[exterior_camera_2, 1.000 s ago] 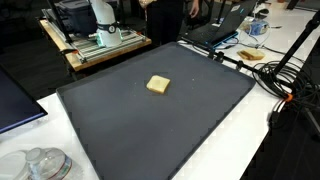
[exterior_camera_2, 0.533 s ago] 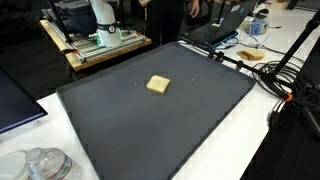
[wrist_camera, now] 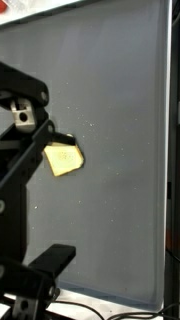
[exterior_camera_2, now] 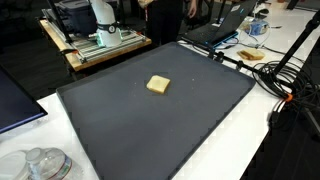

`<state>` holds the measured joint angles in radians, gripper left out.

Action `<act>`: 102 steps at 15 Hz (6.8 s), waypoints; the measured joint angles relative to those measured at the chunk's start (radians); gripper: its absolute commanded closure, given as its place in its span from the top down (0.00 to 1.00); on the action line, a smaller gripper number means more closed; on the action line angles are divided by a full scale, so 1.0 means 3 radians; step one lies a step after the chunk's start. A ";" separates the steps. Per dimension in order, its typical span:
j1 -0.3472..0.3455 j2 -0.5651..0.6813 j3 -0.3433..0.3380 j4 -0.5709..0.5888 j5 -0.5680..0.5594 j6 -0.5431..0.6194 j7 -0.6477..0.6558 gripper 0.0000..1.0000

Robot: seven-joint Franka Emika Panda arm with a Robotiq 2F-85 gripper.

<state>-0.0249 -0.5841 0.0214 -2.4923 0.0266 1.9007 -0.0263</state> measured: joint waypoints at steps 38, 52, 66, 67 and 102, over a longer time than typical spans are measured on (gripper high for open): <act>0.0894 0.0114 -0.0470 0.0012 0.1093 -0.0285 -0.2507 0.23; 0.0668 0.0270 -0.0488 0.0028 0.1093 -0.0341 -0.2695 0.05; 0.0334 0.0789 -0.0246 0.0665 0.0752 -0.0032 -0.1055 0.05; 0.0336 0.0827 -0.0161 0.0702 0.0745 0.0019 -0.0851 0.05; 0.0344 0.2357 0.0145 0.1337 -0.0461 0.1044 0.3377 0.05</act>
<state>0.0784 0.1230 0.0651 -2.0912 -0.1117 2.2139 0.9867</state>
